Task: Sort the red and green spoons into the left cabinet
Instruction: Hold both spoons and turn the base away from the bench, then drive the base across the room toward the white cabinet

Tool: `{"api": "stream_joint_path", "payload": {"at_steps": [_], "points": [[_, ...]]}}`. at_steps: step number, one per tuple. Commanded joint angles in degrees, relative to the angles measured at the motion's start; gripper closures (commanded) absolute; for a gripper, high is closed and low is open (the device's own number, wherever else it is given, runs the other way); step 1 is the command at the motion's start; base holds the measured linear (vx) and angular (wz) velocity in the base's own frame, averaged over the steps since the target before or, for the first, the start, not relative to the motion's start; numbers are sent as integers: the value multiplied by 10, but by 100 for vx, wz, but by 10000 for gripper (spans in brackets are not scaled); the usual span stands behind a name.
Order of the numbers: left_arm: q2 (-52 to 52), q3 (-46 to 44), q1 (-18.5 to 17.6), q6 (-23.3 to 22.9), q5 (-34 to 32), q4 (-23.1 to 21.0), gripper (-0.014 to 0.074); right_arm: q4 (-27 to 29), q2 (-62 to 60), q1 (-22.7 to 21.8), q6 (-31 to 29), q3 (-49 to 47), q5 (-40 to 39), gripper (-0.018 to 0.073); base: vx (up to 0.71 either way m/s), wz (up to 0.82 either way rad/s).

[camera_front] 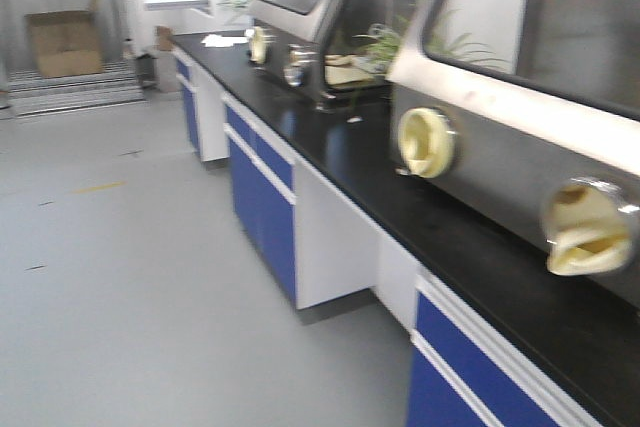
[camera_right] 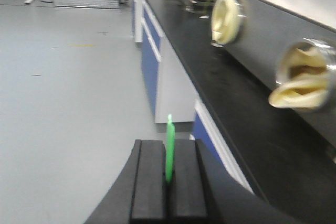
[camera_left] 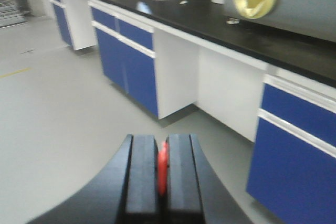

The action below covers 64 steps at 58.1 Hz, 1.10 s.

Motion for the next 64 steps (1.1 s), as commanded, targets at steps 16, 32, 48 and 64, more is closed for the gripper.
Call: {"api": "stream_joint_path", "payload": {"at_steps": [16, 32, 48, 64], "points": [[3, -15, -4, -1, -42, -5, 600, 1, 3, -1, 1, -17, -45, 564, 21, 58], [3, -15, -4, -1, -42, -5, 600, 1, 3, -1, 1, -17, -45, 564, 29, 64], [3, -15, -4, -1, -42, -5, 600, 1, 3, -1, 1, -17, -45, 564, 37, 56], [3, -15, -4, -1, -42, -5, 600, 1, 3, -1, 1, -17, -45, 564, 45, 30]]}}
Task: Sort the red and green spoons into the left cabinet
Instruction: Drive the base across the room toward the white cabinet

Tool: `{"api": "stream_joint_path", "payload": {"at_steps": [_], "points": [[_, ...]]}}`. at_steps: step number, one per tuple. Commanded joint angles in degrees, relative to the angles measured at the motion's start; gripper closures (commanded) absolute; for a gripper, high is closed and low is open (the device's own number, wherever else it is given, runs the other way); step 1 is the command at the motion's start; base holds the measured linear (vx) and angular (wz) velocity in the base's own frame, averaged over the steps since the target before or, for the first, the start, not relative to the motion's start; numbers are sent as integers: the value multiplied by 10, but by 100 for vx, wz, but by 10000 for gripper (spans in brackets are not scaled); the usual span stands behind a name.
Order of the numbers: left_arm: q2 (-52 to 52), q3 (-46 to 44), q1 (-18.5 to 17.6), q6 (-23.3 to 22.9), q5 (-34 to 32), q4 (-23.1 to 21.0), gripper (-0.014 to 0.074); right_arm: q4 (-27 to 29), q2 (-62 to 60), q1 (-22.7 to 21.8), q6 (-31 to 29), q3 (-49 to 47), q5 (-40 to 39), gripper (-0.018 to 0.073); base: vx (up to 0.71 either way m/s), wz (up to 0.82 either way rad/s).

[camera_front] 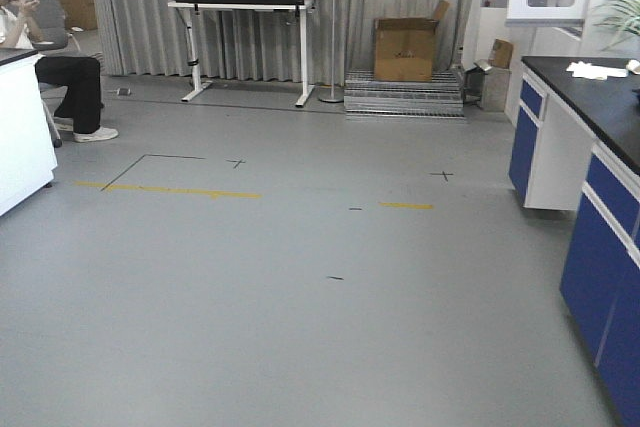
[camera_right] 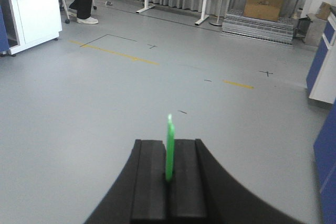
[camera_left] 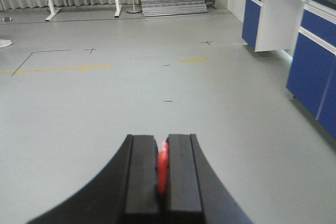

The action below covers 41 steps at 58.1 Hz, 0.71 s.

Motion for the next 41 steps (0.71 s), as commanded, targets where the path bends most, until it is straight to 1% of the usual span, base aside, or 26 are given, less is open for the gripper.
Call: {"api": "stream_joint_path", "payload": {"at_steps": [1, 12, 41], "points": [[3, -15, -4, -1, -42, -5, 600, 1, 3, -1, 1, -17, -45, 564, 49, 17], [3, -15, -4, -1, -42, -5, 600, 1, 3, -1, 1, -17, -45, 564, 51, 6], [3, -15, -4, -1, -42, -5, 600, 1, 3, -1, 1, -17, -43, 564, 53, -3]]}}
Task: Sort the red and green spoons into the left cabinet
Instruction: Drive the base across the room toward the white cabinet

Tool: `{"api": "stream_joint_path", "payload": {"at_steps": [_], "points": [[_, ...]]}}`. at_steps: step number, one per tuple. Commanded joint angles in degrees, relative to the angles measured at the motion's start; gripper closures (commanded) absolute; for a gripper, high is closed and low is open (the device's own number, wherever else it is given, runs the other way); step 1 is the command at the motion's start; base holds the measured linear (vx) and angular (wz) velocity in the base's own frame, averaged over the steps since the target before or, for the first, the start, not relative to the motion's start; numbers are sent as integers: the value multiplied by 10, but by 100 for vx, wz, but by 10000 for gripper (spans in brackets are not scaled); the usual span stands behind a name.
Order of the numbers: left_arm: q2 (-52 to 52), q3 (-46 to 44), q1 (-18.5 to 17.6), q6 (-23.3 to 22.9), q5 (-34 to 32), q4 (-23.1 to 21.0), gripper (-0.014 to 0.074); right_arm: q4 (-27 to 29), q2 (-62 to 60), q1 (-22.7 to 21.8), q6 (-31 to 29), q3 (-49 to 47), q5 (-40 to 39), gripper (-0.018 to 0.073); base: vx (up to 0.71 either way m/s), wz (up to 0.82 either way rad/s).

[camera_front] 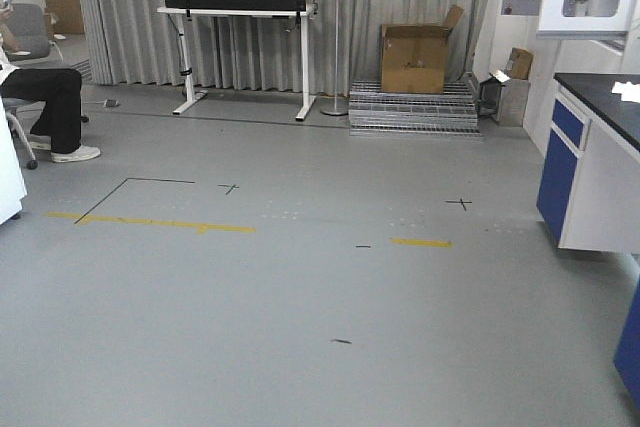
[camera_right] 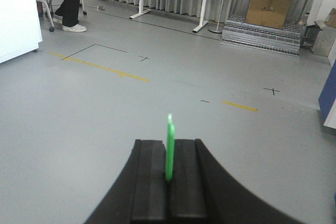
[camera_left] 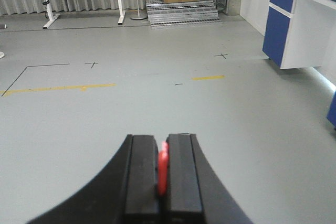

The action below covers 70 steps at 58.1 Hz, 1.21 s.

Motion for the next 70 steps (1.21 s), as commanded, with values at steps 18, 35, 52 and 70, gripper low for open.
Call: {"api": "stream_joint_path", "payload": {"at_steps": [18, 35, 52, 70], "points": [[3, -15, -4, -1, -42, -5, 600, 1, 3, -1, 1, -17, -44, 564, 58, 8], [3, -15, -4, -1, -42, -5, 600, 1, 3, -1, 1, -17, -44, 564, 62, 6], [3, -15, -4, -1, -42, -5, 600, 1, 3, -1, 1, -17, -44, 564, 66, -3], [3, -15, -4, -1, -42, -5, 600, 1, 3, -1, 1, -17, -44, 564, 67, -12]]}}
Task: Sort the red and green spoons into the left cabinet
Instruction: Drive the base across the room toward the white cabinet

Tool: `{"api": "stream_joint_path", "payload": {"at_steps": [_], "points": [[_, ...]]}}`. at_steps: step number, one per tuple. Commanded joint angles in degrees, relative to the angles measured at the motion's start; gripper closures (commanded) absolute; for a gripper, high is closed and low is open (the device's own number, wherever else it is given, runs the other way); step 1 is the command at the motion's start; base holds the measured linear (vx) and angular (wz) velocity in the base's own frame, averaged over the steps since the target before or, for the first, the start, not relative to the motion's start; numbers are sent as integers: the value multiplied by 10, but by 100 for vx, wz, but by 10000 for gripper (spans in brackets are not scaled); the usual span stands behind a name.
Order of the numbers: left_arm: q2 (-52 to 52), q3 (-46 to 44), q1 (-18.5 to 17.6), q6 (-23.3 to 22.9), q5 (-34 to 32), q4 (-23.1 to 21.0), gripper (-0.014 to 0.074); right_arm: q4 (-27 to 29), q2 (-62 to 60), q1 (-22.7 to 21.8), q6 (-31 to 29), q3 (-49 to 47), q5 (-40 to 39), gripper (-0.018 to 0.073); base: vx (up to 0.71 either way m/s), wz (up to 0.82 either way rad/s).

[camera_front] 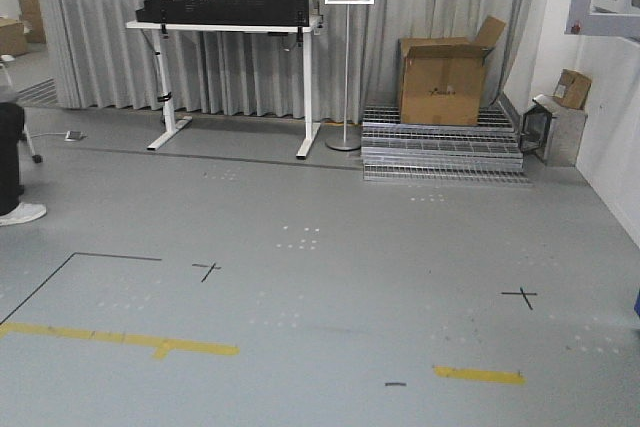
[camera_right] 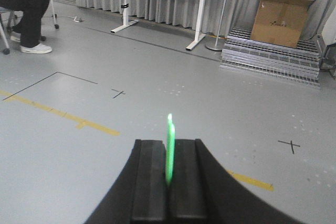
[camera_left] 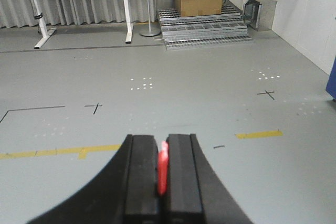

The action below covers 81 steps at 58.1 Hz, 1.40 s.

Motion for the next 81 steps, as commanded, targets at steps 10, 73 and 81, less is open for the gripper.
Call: {"api": "stream_joint_path", "payload": {"at_steps": [10, 73, 81], "points": [[3, -15, -4, -1, -42, -5, 600, 1, 3, -1, 1, -17, -44, 564, 66, -9], [3, -15, -4, -1, -43, -5, 600, 1, 3, -1, 1, -17, -44, 564, 66, -3], [4, -15, -4, -1, -42, -5, 600, 1, 3, -1, 1, -17, -45, 564, 67, -9]]}}
